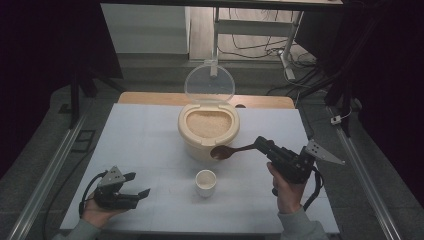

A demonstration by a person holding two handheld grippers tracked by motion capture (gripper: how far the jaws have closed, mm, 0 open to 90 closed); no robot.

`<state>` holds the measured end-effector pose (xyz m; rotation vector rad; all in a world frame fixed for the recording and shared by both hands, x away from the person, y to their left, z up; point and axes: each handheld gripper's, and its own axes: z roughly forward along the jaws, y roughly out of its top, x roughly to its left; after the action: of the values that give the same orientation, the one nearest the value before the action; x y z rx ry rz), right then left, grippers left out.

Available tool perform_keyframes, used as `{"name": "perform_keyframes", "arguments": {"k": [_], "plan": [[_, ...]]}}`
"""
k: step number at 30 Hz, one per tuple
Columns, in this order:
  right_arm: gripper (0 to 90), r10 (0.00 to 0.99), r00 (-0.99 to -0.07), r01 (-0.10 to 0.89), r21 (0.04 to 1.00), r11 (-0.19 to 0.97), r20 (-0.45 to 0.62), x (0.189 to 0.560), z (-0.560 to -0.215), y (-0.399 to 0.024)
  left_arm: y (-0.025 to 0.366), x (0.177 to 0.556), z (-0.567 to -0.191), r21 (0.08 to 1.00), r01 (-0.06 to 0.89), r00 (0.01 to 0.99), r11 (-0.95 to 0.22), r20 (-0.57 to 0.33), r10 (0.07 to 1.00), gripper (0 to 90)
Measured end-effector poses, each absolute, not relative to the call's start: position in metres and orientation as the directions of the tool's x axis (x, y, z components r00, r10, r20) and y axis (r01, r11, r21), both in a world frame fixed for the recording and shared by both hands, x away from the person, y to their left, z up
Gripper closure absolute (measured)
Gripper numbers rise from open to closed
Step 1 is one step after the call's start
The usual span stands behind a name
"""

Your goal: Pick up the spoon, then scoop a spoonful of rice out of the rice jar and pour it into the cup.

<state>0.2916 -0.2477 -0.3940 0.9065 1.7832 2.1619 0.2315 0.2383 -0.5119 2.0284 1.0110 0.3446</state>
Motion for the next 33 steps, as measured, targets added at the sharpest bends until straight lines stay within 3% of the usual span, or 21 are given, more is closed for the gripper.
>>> {"name": "perform_keyframes", "arguments": {"k": [22, 33], "plan": [[83.5, 0.532, -0.788, 0.170, 0.940, -0.294, 0.309, 0.307, -0.368, -0.242, 0.235, 0.234, -0.513, 0.767, 0.543, 0.645, -0.341, -0.121, 0.755, 17.9], [83.5, 0.618, -0.729, 0.156, 0.951, -0.269, 0.294, 0.339, -0.354, -0.230, 0.232, 0.233, -0.513, 0.766, 0.538, 0.658, -0.353, -0.119, 0.744, 17.9]]}}
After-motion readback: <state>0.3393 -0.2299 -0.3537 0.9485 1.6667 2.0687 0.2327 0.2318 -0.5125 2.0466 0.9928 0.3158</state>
